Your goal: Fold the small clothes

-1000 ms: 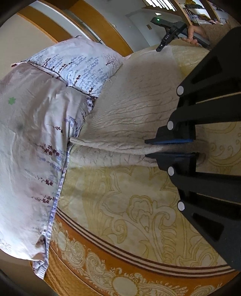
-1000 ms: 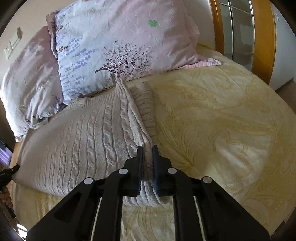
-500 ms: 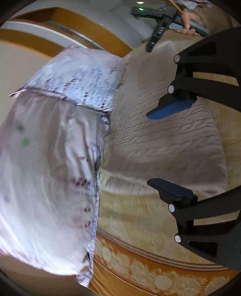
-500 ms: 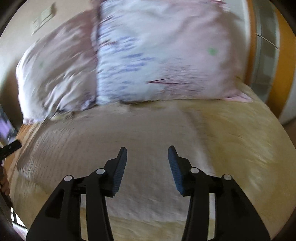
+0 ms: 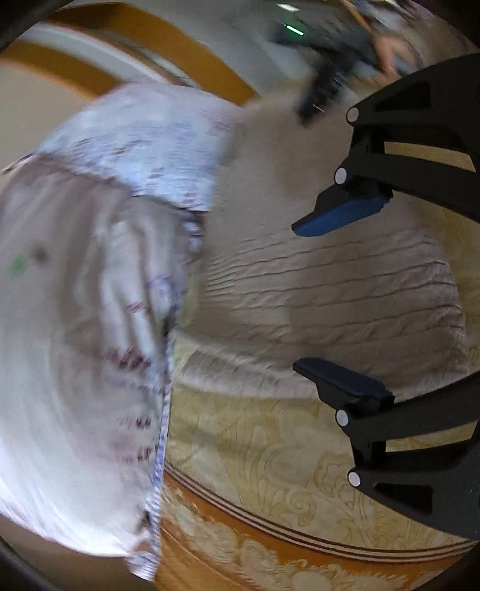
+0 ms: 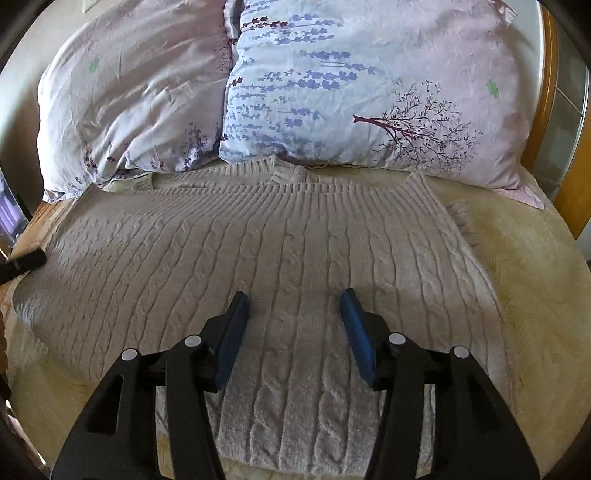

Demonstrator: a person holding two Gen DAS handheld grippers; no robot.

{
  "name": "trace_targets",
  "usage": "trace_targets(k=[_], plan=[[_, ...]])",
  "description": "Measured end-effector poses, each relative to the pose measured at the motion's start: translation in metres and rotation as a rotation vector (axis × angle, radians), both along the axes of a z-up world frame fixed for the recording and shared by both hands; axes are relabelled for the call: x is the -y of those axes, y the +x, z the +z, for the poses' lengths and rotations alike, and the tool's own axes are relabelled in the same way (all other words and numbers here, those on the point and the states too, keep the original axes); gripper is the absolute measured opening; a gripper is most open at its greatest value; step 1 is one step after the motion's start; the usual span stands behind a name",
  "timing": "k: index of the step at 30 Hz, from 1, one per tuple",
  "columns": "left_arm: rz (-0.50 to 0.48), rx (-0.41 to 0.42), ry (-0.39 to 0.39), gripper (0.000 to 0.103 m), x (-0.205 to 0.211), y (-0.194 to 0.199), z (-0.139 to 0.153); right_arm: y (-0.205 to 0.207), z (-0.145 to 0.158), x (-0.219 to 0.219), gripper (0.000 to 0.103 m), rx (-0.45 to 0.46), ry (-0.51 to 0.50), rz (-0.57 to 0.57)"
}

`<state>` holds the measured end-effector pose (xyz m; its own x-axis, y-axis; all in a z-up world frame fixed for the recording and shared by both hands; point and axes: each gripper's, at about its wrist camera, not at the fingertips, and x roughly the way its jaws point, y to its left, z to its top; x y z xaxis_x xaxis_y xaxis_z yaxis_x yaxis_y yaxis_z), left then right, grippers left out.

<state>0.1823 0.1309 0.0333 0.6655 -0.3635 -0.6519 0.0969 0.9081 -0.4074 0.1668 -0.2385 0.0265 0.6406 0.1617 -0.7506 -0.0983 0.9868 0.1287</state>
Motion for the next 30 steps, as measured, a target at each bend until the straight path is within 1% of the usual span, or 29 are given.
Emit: trace_targets(k=[1, 3, 4, 5, 9, 10, 14, 17, 21, 25, 27, 28, 29, 30], plan=[[0.037, -0.006, -0.035, 0.071, -0.012, 0.002, 0.002, 0.001, 0.001, 0.001, 0.055, 0.0, 0.003, 0.0], [0.075, -0.042, -0.06, 0.07, -0.024, 0.01, 0.001, 0.002, 0.001, 0.002, 0.055, -0.001, 0.015, -0.003], [0.091, -0.069, -0.079, 0.067, -0.03, 0.014, -0.002, 0.003, 0.0, 0.001, 0.055, -0.002, 0.018, -0.003], [0.105, -0.098, -0.114, 0.063, -0.038, 0.019, -0.008, 0.003, 0.0, 0.001, 0.055, -0.002, 0.024, -0.003], [0.141, -0.172, -0.224, 0.061, -0.054, 0.032, -0.022, 0.002, 0.0, 0.002, 0.056, -0.002, 0.037, -0.004], [0.145, -0.191, -0.253, 0.058, -0.056, 0.035, -0.027, 0.002, 0.0, 0.003, 0.056, -0.002, 0.039, -0.004], [0.132, -0.199, -0.295, 0.056, -0.055, 0.036, -0.031, 0.002, 0.001, 0.004, 0.056, -0.005, 0.048, -0.006], [0.129, -0.214, -0.356, 0.053, -0.055, 0.041, -0.037, 0.002, 0.001, 0.004, 0.056, -0.006, 0.052, -0.007], [0.14, -0.223, -0.39, 0.046, -0.054, 0.047, -0.041, 0.001, 0.002, 0.006, 0.056, -0.006, 0.076, -0.013], [0.159, -0.235, -0.401, 0.035, -0.051, 0.05, -0.044, 0.0, 0.003, 0.007, 0.058, -0.007, 0.095, -0.018], [0.163, -0.242, -0.407, 0.03, -0.049, 0.051, -0.045, -0.001, 0.004, 0.007, 0.061, -0.007, 0.11, -0.011], [0.165, -0.243, -0.409, 0.028, -0.049, 0.051, -0.045, -0.001, 0.004, 0.006, 0.064, -0.007, 0.114, -0.004], [0.165, -0.243, -0.411, 0.023, -0.048, 0.051, -0.044, 0.0, 0.005, 0.005, 0.066, -0.007, 0.112, -0.002], [0.162, -0.24, -0.412, 0.022, -0.048, 0.051, -0.043, 0.0, 0.005, 0.003, 0.067, -0.009, 0.107, 0.0]])
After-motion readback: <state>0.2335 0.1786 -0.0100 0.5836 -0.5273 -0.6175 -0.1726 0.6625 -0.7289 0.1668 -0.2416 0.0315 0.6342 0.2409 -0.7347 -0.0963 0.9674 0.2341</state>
